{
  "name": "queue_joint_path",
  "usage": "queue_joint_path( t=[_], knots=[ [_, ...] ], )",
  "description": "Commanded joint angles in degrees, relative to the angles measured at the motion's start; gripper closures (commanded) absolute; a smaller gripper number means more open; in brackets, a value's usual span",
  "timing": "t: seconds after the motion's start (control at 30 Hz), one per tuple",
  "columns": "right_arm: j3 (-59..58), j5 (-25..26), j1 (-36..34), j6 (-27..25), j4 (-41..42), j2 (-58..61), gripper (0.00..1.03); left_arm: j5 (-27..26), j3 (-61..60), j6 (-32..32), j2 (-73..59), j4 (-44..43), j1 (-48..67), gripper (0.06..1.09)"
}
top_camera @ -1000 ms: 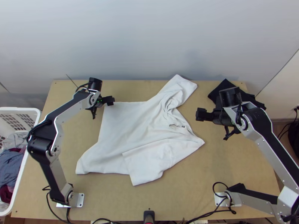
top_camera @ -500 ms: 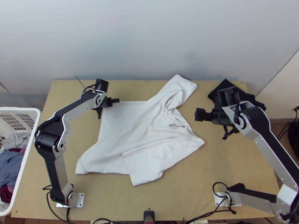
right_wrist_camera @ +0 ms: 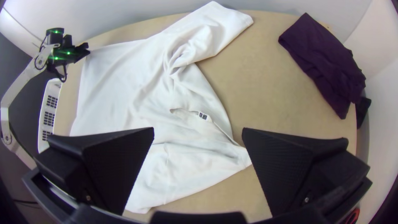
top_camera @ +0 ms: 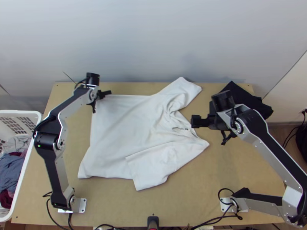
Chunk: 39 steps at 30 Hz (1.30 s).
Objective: Fold the t-shirt
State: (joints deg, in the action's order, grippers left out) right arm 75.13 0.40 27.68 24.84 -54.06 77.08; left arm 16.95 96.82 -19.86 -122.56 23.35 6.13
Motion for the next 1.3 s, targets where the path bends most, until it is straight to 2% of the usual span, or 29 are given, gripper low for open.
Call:
queue_joint_path(
  t=[0.0,0.2,0.23,0.27,0.33,0.37,0.4,0.43,0.53,0.63,0.83,0.97,1.27],
  knots=[
    [1.9,-0.8,3.8,0.0,0.2,2.3,0.04,1.7,9.2,1.8,-5.1,0.1,-5.9,1.04],
    [1.3,-1.1,5.0,0.0,0.2,3.1,0.04,2.1,20.0,2.9,-11.6,2.6,-9.5,1.04],
    [1.1,-1.2,5.3,0.0,0.2,3.3,0.04,2.3,21.3,3.1,-12.5,2.7,-9.7,1.02],
    [0.7,-1.3,5.6,0.0,0.3,3.4,0.04,2.4,22.5,3.2,-13.4,2.8,-9.9,0.94],
    [0.4,-1.4,6.4,0.0,0.3,4.1,0.04,2.4,25.9,3.2,-15.2,5.0,-10.0,0.73],
    [0.5,-1.3,6.7,0.0,0.4,4.5,0.04,2.3,27.8,3.1,-16.0,7.2,-10.0,0.53],
    [0.7,-1.3,6.7,0.0,0.8,5.0,0.04,2.1,30.0,2.8,-16.6,10.5,-9.7,0.27],
    [1.2,-1.3,6.6,-0.1,1.3,5.6,0.04,2.0,31.9,2.1,-17.0,14.3,-9.3,0.1],
    [3.2,-1.3,5.6,-0.1,3.0,8.5,0.04,2.1,32.6,1.7,-14.9,19.9,-7.2,0.1],
    [3.4,-1.3,5.3,0.0,8.5,11.9,0.04,2.1,30.5,0.0,-10.0,24.2,-4.8,0.1],
    [6.9,-0.7,7.4,-1.2,14.5,22.9,0.04,1.4,24.9,-1.0,2.2,32.5,1.8,0.1],
    [10.1,-0.1,8.5,-1.5,17.4,29.6,0.04,0.0,19.1,-1.0,11.5,33.2,4.8,0.1],
    [17.3,-0.1,12.0,-1.5,17.3,38.9,0.05,-1.3,4.1,-1.2,29.1,34.4,7.0,0.1]
  ],
)
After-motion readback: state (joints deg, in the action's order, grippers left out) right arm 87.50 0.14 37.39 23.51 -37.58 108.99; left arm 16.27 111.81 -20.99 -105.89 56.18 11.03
